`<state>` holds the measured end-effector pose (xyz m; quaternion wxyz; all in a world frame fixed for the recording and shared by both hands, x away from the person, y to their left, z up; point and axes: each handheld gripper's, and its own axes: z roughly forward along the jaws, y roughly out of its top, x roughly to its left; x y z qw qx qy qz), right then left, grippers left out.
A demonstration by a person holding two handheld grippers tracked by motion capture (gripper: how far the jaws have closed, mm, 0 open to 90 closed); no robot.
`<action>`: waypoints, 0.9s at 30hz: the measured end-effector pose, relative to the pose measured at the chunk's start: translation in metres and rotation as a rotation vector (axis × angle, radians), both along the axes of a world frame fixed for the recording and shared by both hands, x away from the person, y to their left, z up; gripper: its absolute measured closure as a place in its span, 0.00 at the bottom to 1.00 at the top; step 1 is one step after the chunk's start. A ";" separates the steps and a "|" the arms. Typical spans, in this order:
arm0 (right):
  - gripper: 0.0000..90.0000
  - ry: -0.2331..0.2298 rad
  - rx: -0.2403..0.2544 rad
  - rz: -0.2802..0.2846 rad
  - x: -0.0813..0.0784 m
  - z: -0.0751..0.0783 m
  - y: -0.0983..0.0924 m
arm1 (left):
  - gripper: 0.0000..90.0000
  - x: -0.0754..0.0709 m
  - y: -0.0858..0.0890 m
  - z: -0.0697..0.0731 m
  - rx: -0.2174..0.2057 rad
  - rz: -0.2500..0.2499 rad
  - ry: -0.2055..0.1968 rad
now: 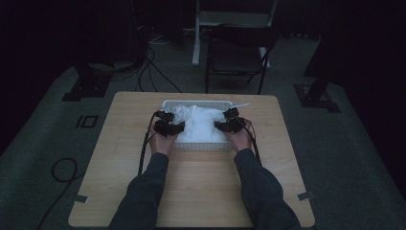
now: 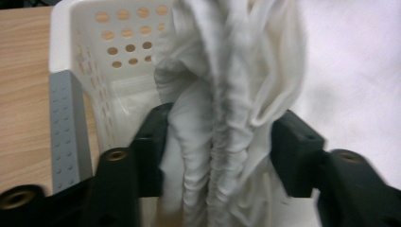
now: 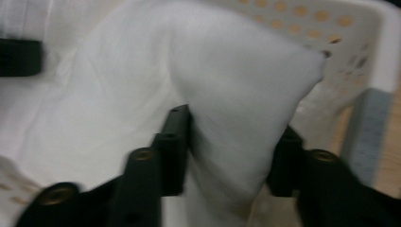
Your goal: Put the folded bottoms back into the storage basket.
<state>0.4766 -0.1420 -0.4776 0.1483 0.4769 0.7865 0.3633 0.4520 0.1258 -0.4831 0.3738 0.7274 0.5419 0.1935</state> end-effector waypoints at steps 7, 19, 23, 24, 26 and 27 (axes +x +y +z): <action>0.45 -0.072 0.000 -0.034 -0.005 0.014 -0.008 | 0.42 -0.007 0.007 0.012 -0.009 0.004 -0.050; 0.46 -0.130 0.001 -0.064 -0.024 0.024 -0.037 | 0.45 -0.029 0.026 0.020 -0.011 0.010 -0.102; 0.46 -0.126 0.012 -0.086 -0.028 0.025 -0.053 | 0.45 -0.035 0.036 0.022 -0.011 0.016 -0.116; 0.46 -0.129 0.018 -0.090 -0.030 0.025 -0.057 | 0.45 -0.037 0.038 0.022 -0.010 0.017 -0.118; 0.46 -0.136 0.033 -0.103 -0.034 0.025 -0.064 | 0.45 -0.040 0.044 0.021 -0.013 0.027 -0.124; 0.46 -0.137 0.036 -0.109 -0.035 0.024 -0.068 | 0.44 -0.042 0.048 0.020 -0.010 0.031 -0.124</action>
